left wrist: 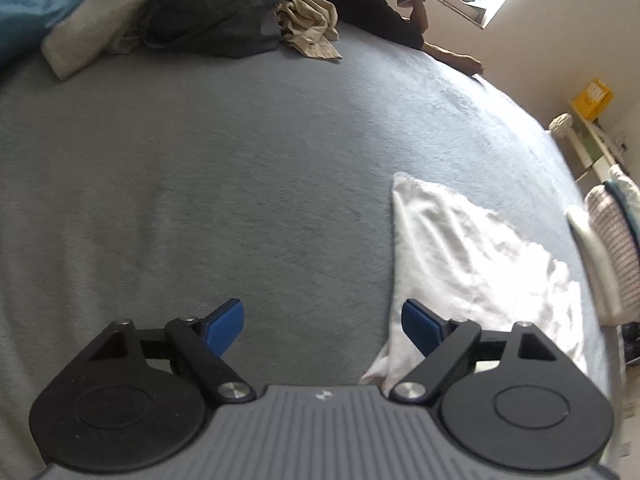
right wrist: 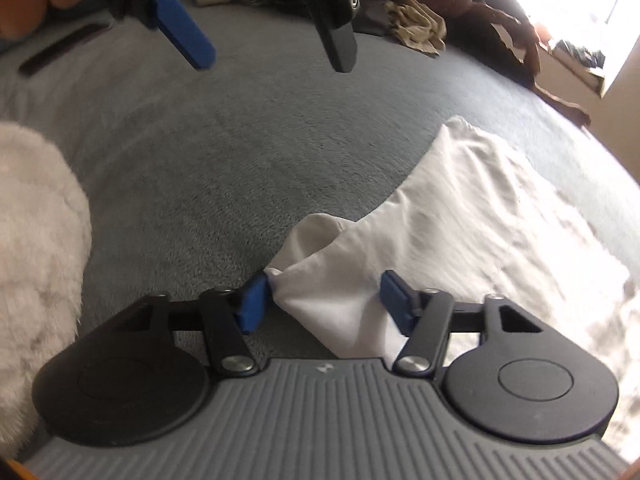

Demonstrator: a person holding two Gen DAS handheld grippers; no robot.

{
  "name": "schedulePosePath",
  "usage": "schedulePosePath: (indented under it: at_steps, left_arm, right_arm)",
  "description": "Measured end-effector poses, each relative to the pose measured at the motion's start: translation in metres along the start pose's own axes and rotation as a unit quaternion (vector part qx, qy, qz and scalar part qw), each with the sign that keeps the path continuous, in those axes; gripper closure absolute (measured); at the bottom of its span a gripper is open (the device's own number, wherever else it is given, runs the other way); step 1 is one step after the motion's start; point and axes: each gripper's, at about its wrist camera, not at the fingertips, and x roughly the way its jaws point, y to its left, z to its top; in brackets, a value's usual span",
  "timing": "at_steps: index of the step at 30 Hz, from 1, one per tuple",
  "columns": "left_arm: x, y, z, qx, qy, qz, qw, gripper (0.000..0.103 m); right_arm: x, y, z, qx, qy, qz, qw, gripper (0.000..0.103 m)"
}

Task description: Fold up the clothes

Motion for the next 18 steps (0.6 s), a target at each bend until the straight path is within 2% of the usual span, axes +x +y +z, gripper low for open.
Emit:
schedulePosePath:
  at_steps: [3,5,11,15,18]
  left_arm:
    - [0.019,-0.003,0.011,-0.008,0.020,-0.040,0.9990,0.018]
    - [0.033,-0.005,0.018,-0.012,0.033,-0.066,0.9972,0.020]
    - [0.087,-0.031,0.042,0.027,0.086,-0.112,0.9896,0.025]
    - [0.120,-0.044,0.055,0.029,0.122,-0.114,0.9856,0.025]
    - [0.134,-0.050,0.057,0.018,0.129,-0.117,0.9845,0.025]
  right_arm:
    - [0.001,-0.007,-0.002,0.029,-0.004,-0.002,1.000,0.066]
    - [0.002,-0.012,-0.004,0.042,-0.003,-0.019,0.999,0.093]
    - [-0.005,-0.034,-0.006,0.101,-0.017,-0.030,0.994,0.099]
    - [-0.014,-0.049,-0.005,0.138,-0.034,-0.029,0.989,0.100]
    - [-0.020,-0.057,-0.003,0.157,-0.044,-0.029,0.986,0.100]
